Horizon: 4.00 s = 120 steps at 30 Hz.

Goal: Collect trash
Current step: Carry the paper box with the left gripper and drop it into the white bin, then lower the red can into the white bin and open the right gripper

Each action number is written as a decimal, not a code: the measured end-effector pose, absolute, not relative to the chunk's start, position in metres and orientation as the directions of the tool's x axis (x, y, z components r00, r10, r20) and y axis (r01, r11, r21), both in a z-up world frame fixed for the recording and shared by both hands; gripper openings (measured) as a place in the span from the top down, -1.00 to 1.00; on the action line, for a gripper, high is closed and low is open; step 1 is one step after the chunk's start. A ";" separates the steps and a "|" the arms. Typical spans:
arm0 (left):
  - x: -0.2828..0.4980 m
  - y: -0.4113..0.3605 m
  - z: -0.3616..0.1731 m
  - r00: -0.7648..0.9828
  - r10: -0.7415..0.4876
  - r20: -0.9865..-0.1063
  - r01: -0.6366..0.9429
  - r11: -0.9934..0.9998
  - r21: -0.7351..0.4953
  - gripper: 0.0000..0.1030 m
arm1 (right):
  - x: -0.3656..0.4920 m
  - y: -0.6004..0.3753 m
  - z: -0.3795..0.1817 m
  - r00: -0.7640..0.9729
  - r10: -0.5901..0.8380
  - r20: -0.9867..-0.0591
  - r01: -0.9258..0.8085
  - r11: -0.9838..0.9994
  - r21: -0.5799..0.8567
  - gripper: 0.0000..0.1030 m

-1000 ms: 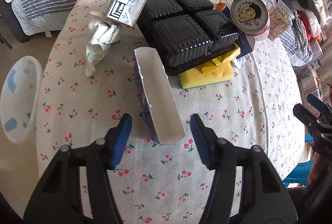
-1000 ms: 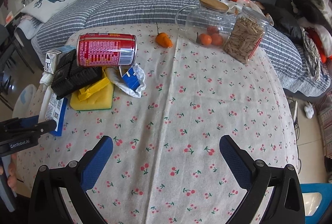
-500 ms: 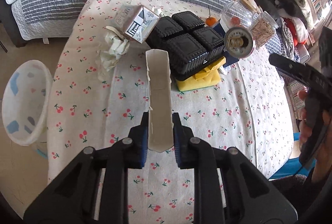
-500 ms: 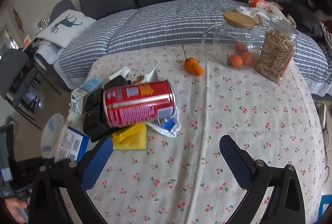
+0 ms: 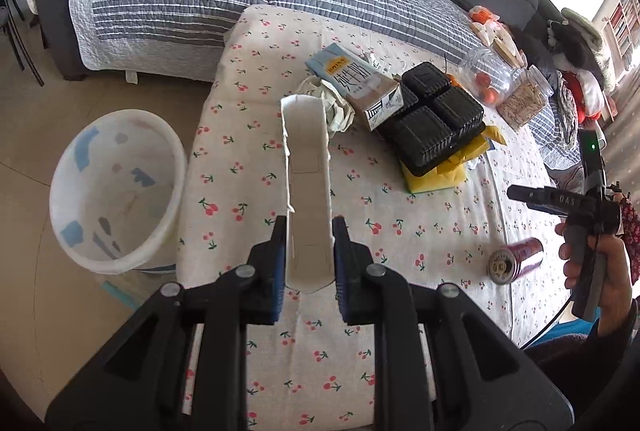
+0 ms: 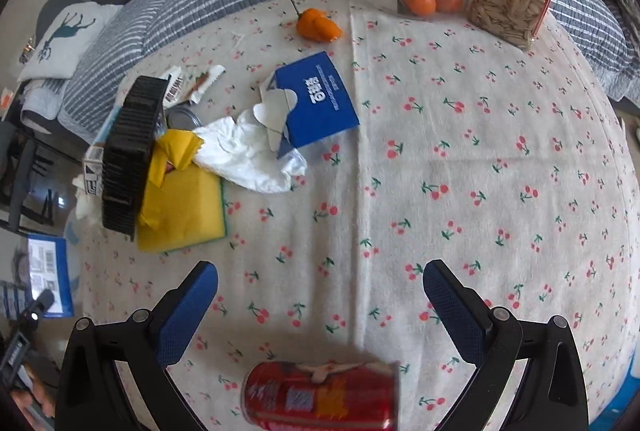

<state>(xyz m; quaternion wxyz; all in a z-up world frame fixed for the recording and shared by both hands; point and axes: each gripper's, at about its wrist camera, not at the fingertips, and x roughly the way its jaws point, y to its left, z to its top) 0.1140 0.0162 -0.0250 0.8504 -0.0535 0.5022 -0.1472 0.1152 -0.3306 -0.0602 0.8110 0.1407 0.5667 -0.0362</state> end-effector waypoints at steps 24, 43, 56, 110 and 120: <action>0.078 0.048 -0.016 0.477 -0.318 -0.819 0.219 0.946 -0.240 0.57 | -0.013 -0.274 -0.082 0.313 -0.022 -0.949 0.106 0.994 0.012 -0.99; 0.082 0.135 -0.014 0.566 -0.224 -0.793 0.012 0.965 -0.264 0.57 | 0.052 -0.167 -0.035 0.485 0.055 -0.873 -0.071 0.997 0.024 -0.72; 0.126 0.161 -0.054 0.567 0.036 -0.823 -0.119 0.992 -0.039 -0.44 | 0.096 -0.116 -0.033 0.491 0.124 -0.863 -0.114 0.990 0.077 -0.72; 0.078 0.228 -0.043 0.512 0.179 -0.840 -0.232 0.971 0.065 -0.96 | 0.147 0.007 -0.022 0.531 0.206 -0.822 -0.260 0.963 0.073 -0.84; 0.087 0.183 -0.039 0.514 0.138 -0.847 -0.158 0.985 0.065 -0.96 | 0.121 -0.096 -0.006 0.568 0.104 -0.817 -0.131 0.991 0.035 -0.84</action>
